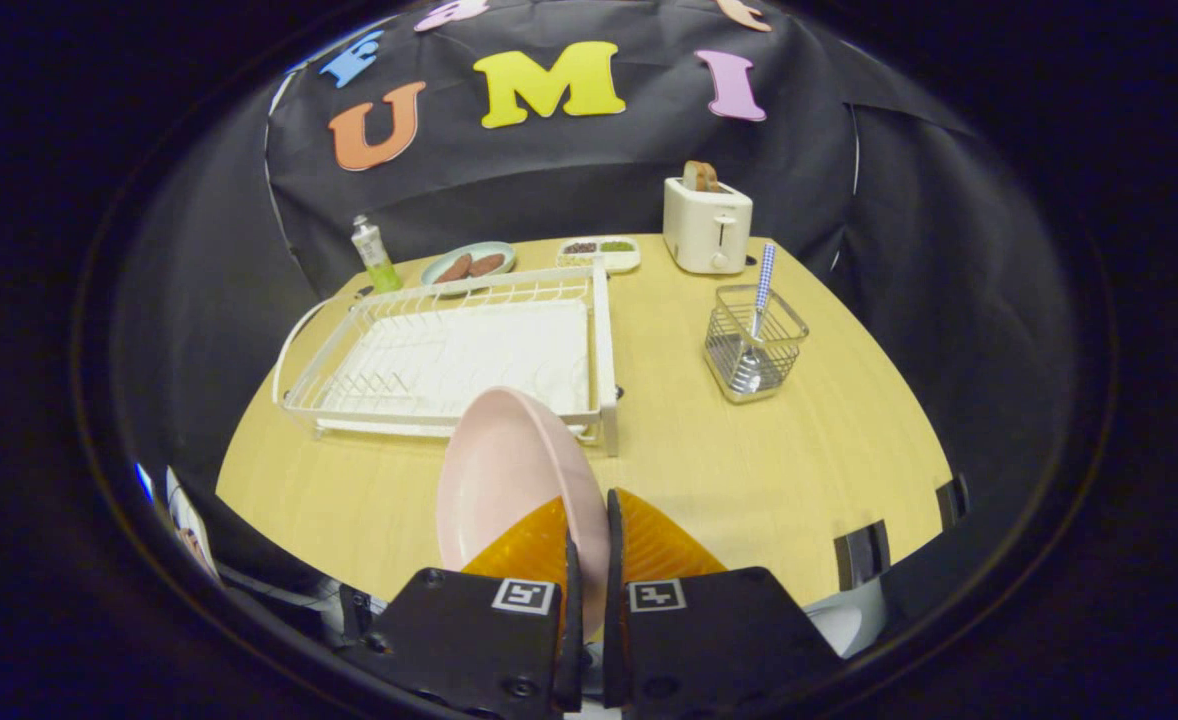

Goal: Take the plate from the dish rack, then take the spoon from the basket and place it into the plate.

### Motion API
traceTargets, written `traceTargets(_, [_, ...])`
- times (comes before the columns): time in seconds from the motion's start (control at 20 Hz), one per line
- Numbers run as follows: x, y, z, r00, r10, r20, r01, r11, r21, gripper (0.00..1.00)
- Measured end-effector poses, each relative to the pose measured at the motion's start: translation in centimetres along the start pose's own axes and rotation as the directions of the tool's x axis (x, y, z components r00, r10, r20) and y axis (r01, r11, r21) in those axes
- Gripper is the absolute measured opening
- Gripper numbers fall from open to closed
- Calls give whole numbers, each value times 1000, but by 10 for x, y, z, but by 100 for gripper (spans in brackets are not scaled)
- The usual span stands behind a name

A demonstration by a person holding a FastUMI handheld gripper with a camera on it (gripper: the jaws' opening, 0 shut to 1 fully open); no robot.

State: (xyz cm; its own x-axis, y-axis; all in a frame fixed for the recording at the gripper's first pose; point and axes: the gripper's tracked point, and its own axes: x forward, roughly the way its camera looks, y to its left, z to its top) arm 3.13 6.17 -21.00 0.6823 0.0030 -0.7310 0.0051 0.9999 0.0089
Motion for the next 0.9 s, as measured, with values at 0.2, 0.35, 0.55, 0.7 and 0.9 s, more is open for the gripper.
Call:
traceTargets(0.2, [2, 5, -7, 998, 54, 21, -54, 999, 0, 14])
traceTargets(0.35, [5, 2, -12, 996, 66, 65, -65, 998, -16, 16])
traceTargets(0.55, [19, -12, -27, 998, 46, 44, -48, 998, 41, 19])
traceTargets(0.7, [25, -25, -27, 997, 18, 70, -22, 998, 63, 22])
traceTargets(0.9, [20, -42, -3, 972, -53, 228, 52, 999, 13, 47])
